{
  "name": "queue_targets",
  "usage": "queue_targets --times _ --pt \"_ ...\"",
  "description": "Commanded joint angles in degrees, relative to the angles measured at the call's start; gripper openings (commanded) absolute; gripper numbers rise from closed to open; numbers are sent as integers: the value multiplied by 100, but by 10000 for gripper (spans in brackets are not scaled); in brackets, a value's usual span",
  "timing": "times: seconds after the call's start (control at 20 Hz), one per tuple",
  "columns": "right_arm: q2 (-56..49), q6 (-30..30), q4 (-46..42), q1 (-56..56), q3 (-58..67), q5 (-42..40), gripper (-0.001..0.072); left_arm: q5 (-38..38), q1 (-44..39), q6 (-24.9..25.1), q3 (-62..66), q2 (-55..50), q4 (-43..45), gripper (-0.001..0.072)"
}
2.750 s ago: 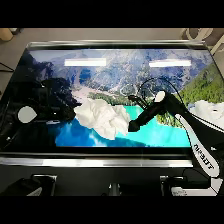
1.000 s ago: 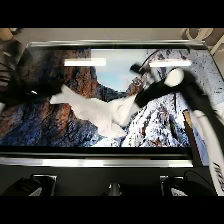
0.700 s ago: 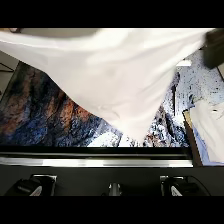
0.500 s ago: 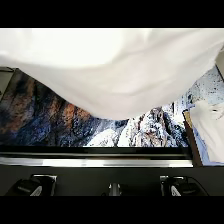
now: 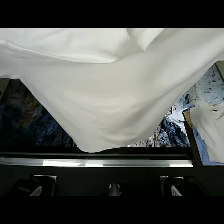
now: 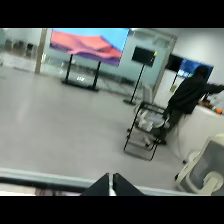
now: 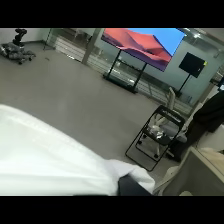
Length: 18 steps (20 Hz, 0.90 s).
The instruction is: Fold the shirts.
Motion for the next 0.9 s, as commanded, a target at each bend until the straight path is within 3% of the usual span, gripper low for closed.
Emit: queue_targets --times 0.0,0.1,0.2,0.4,0.5,0.55,0.6,0.65,0.7,0.75,0.85 --pt "-1220 772 -15 -4 7 -1169 18 -470 -4 15 -793 -437 245 27" --pt "-2153 1687 42 -4 7 -1749 18 -470 0 13 -1486 -758 247 27" --pt "-2986 2559 422 -4 7 -1738 19 -468 -2 -199 -2124 -1099 240 28" --pt "-4124 2669 1572 13 7 -481 19 -251 -4 -330 -3104 -1692 -361 28" --pt "-4448 2367 1683 13 7 280 20 33 -4 -328 -3405 -1908 -824 28" --pt "-4529 2223 1670 9 7 505 52 170 -4 -328 -3486 -1989 -990 29" --pt "-4542 2057 1676 -15 9 664 228 238 -4 -328 -3497 -2044 -1047 28" --pt "-4472 1764 1755 -66 20 874 457 297 -4 -326 -3495 -2048 -1045 28" --pt "-4347 1283 1904 -146 20 1154 544 302 13 -295 -3473 -2022 -1040 29" --pt "-4166 756 1969 -264 20 1611 549 278 55 -142 -3440 -1985 -1040 28" --pt "-3812 422 1971 -511 15 2920 547 236 155 129 -3425 -1869 -1040 29"
